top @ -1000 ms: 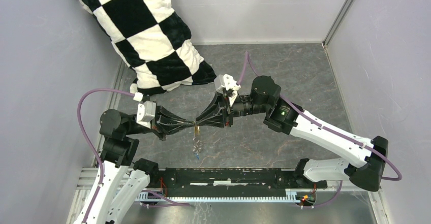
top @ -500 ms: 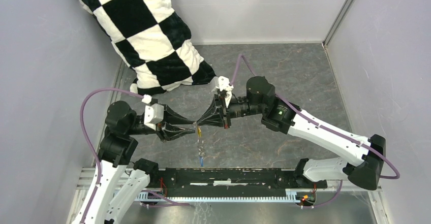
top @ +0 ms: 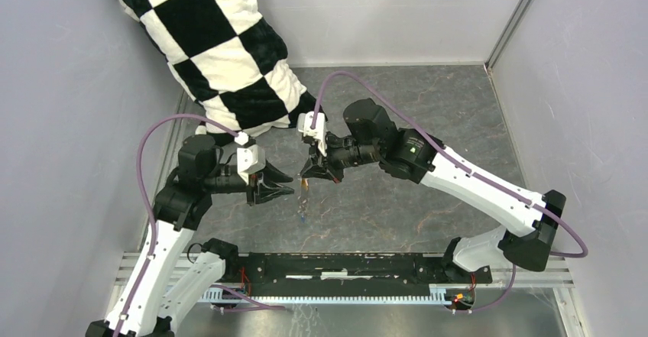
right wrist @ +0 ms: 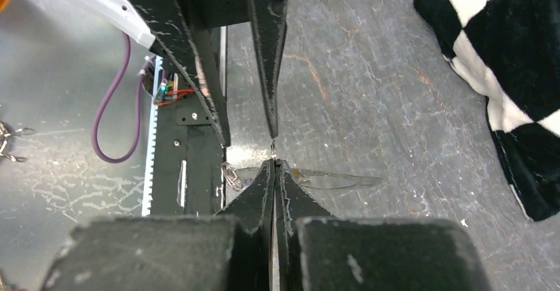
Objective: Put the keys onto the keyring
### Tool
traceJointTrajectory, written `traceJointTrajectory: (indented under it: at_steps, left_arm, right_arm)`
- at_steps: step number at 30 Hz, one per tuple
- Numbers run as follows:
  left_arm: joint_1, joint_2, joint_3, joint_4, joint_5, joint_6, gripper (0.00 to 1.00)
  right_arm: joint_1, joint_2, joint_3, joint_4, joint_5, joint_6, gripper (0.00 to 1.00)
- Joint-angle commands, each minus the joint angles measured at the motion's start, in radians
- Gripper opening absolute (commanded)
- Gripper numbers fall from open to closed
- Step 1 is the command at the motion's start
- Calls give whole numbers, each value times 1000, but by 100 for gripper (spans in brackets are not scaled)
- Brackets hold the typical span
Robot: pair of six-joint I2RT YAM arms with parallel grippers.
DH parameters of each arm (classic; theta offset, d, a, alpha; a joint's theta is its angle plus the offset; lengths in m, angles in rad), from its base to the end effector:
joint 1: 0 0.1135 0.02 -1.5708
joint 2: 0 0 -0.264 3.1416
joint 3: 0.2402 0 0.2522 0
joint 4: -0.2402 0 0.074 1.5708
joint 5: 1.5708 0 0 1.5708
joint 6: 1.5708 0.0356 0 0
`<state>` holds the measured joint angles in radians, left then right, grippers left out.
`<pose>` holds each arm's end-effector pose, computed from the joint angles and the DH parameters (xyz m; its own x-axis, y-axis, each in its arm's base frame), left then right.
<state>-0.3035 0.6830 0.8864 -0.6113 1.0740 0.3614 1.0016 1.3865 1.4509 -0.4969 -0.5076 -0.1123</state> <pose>0.1114 -0.0677 0.3523 -0.0314 0.1864 -0.9820 0.9875 0.1579 -0.0016 0.1512 0.2685 0.4046 -0.1153 -0.3620 -0.9250 -0.9932 0.0591 0.1007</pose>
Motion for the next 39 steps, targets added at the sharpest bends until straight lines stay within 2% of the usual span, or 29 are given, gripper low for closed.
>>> traceJointTrajectory:
  at_steps: [1,9,13,18,27,32,39]
  left_arm:
    - [-2,48,40,-3,-21,41,39]
    - [-2,61,31,100,-11,-32,40]
    - [-2,60,38,121,62,-63,38]
    - [-2,35,25,106,137,-56,33]
    - [-2,39,36,77,80,-19,19]
    - [-2,42,38,56,66,1,21]
    - [-2,67,77,-76,44,117,27]
  right_arm:
    - [27,26,94,-94,56,-75,0]
    - [67,54,138,-142,87,-96,0]
    - [79,72,164,-165,99,-104,0]
    - [85,85,183,-174,105,-107,0]
    - [102,105,213,-180,98,-104,0]
    - [108,114,227,-188,99,-105,0]
    - [109,120,240,-202,105,-113,0]
